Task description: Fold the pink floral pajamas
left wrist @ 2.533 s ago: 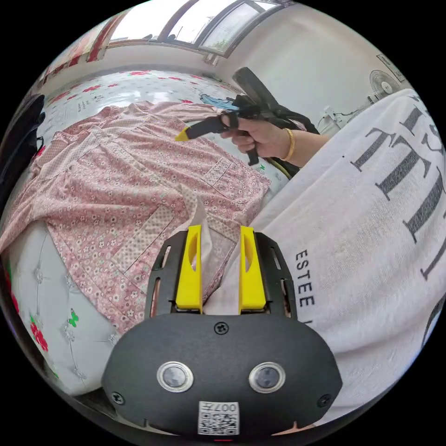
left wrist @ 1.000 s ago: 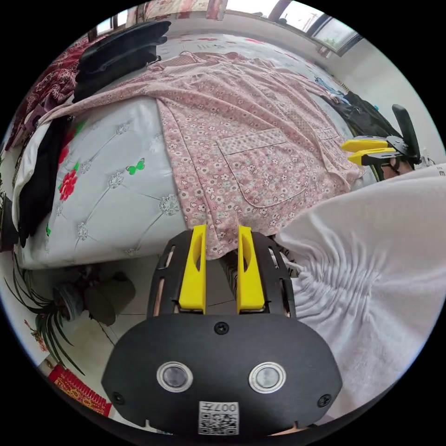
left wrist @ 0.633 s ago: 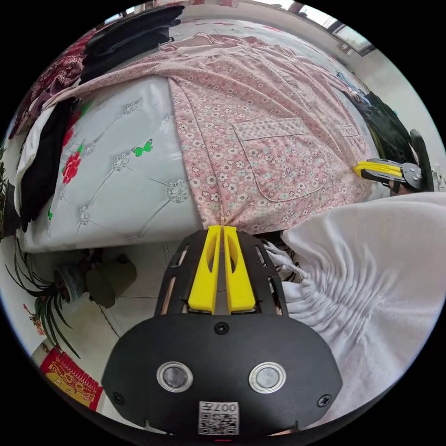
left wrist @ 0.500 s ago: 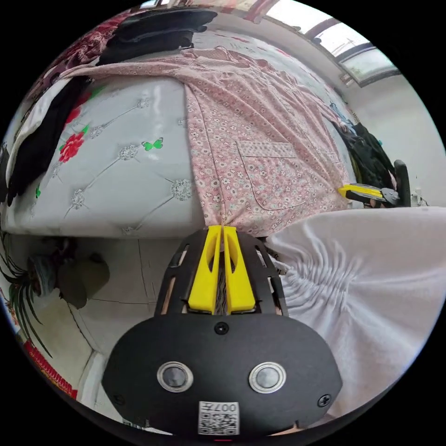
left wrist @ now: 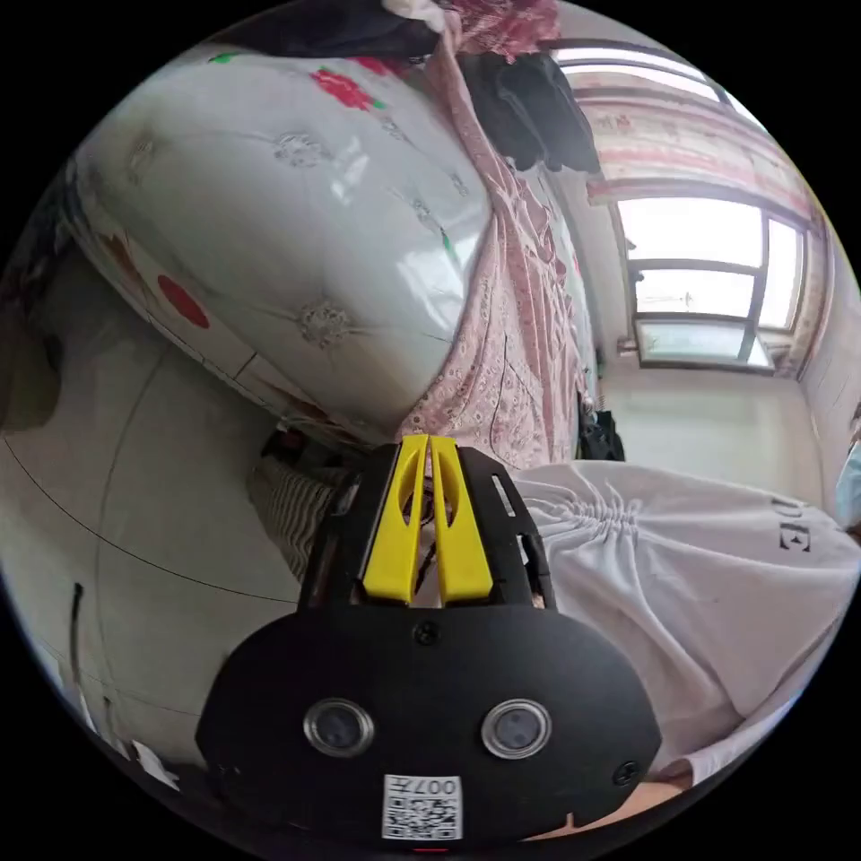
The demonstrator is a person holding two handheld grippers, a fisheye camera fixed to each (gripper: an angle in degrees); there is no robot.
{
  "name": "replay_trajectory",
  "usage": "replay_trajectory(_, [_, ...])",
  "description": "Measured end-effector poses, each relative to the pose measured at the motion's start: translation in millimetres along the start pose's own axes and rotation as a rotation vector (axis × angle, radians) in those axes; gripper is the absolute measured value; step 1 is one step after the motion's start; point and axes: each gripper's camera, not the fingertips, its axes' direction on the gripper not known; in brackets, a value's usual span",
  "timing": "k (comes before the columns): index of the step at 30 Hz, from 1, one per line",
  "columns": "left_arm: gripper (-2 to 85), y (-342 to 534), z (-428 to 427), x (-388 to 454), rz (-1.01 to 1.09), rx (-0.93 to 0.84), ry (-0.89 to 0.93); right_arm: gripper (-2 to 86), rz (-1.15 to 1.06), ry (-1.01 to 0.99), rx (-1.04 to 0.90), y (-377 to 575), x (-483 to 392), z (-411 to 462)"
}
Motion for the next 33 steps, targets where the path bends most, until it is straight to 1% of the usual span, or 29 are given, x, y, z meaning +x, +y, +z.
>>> replay_trajectory(1, [1.9,-3.2,-7.3,19.4,0.086,-0.01,-0.086,-0.1,-0.036,0.051,-0.031,-0.6,-8.5,1.3])
replay_trajectory(3, [4.7,-7.9,-17.9,47.9,0.204,0.009,-0.159,0.0,-0.092,0.157,-0.065,0.2,-24.1,0.4])
replay_trajectory(5, [6.1,-15.4,-20.1,69.1,0.28,0.009,-0.198,0.1,-0.194,0.338,-0.073,3.8,-52.2,-3.3])
replay_trajectory(6, [6.5,-22.1,-14.1,77.9,0.308,-0.02,-0.215,0.1,-0.225,0.39,-0.073,4.8,-59.5,-3.1])
replay_trajectory(8, [6.6,-32.0,4.3,83.6,0.322,-0.099,-0.259,0.1,-0.326,0.585,-0.077,5.4,-81.5,7.0])
replay_trajectory(9, [5.9,-37.8,19.3,82.4,0.302,-0.175,-0.325,0.2,-0.338,0.627,-0.092,4.1,-83.9,12.5])
replay_trajectory(10, [4.7,-39.8,17.5,84.7,0.304,-0.16,-0.362,0.2,-0.35,0.694,-0.15,0.2,-85.6,27.1])
replay_trajectory(11, [3.8,-41.0,14.9,85.6,0.304,-0.154,-0.347,0.2,-0.353,0.749,-0.233,-3.1,-84.6,44.9])
replay_trajectory(14, [4.1,-49.6,-7.7,85.2,0.242,-0.119,-0.275,0.1,-0.426,0.859,-0.221,0.2,-99.7,61.7])
replay_trajectory(16, [5.0,-66.0,-39.9,87.5,0.221,-0.008,-0.25,0.1,-0.423,0.874,-0.218,2.0,-102.3,65.7])
replay_trajectory(17, [5.1,-73.1,-48.3,87.6,0.214,0.02,-0.245,0.0,-0.415,0.868,-0.207,3.0,-102.9,66.1])
replay_trajectory(19, [6.5,-111.3,-80.1,87.3,0.191,0.139,-0.237,0.0,-0.388,0.843,-0.2,2.0,-102.4,64.6])
replay_trajectory(20, [6.9,-123.0,-87.2,86.9,0.186,0.168,-0.237,0.0,-0.361,0.819,-0.201,-0.4,-101.5,62.6])
replay_trajectory(24, [10.0,-221.2,-127.0,81.9,0.096,0.34,-0.156,-0.2,-0.227,0.706,-0.229,-11.5,-96.5,51.9])
replay_trajectory(26, [11.2,-264.1,-136.6,82.4,0.063,0.391,-0.149,-0.2,-0.159,0.637,-0.141,-13.5,-100.7,32.2])
replay_trajectory(27, [11.8,-291.5,-140.6,83.0,0.034,0.41,-0.173,-0.3,-0.148,0.626,-0.106,-13.4,-103.3,25.9])
replay_trajectory(29, [12.4,-327.0,-146.6,83.0,-0.013,0.445,-0.192,-0.3,-0.112,0.573,0.019,-13.7,-114.7,3.0])
replay_trajectory(33, [12.8,-380.1,-160.5,78.6,-0.128,0.573,-0.149,-0.3,-0.085,0.537,0.12,-20.9,-131.1,-12.6])
